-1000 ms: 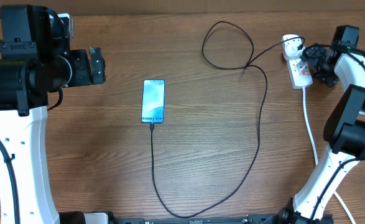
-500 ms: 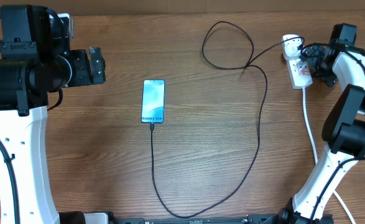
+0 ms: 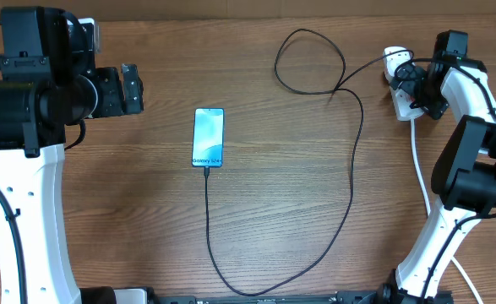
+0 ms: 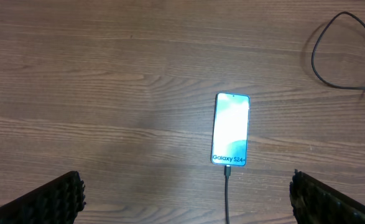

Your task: Plug charger to phone and switch on socket

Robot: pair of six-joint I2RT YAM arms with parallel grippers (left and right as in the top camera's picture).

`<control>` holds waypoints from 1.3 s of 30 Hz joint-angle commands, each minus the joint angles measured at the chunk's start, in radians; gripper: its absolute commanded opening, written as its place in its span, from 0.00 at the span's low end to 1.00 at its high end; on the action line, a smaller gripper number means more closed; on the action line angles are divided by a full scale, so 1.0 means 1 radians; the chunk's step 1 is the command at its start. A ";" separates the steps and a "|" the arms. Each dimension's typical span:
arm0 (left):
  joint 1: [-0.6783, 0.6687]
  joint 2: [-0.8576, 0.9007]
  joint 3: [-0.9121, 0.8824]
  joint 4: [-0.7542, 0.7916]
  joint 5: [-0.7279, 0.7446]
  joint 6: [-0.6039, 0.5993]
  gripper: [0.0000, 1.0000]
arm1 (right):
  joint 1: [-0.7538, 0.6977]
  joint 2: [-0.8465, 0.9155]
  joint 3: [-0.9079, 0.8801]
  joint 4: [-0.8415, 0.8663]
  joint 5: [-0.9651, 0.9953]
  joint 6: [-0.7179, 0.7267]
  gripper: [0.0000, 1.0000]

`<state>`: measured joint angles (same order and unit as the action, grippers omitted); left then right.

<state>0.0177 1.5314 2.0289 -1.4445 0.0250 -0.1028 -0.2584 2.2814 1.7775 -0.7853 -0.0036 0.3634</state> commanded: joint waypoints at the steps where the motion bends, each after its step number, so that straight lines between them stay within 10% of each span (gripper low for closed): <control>1: 0.002 0.000 0.003 0.001 -0.010 -0.010 0.99 | 0.040 0.089 -0.023 -0.036 -0.050 0.007 1.00; 39: 0.002 0.000 0.003 0.001 -0.009 -0.010 1.00 | 0.005 -1.128 0.055 -0.853 -0.094 -0.126 1.00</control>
<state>0.0177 1.5318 2.0289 -1.4445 0.0246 -0.1028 -0.2592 1.1954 1.8217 -1.6276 -0.0982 0.2489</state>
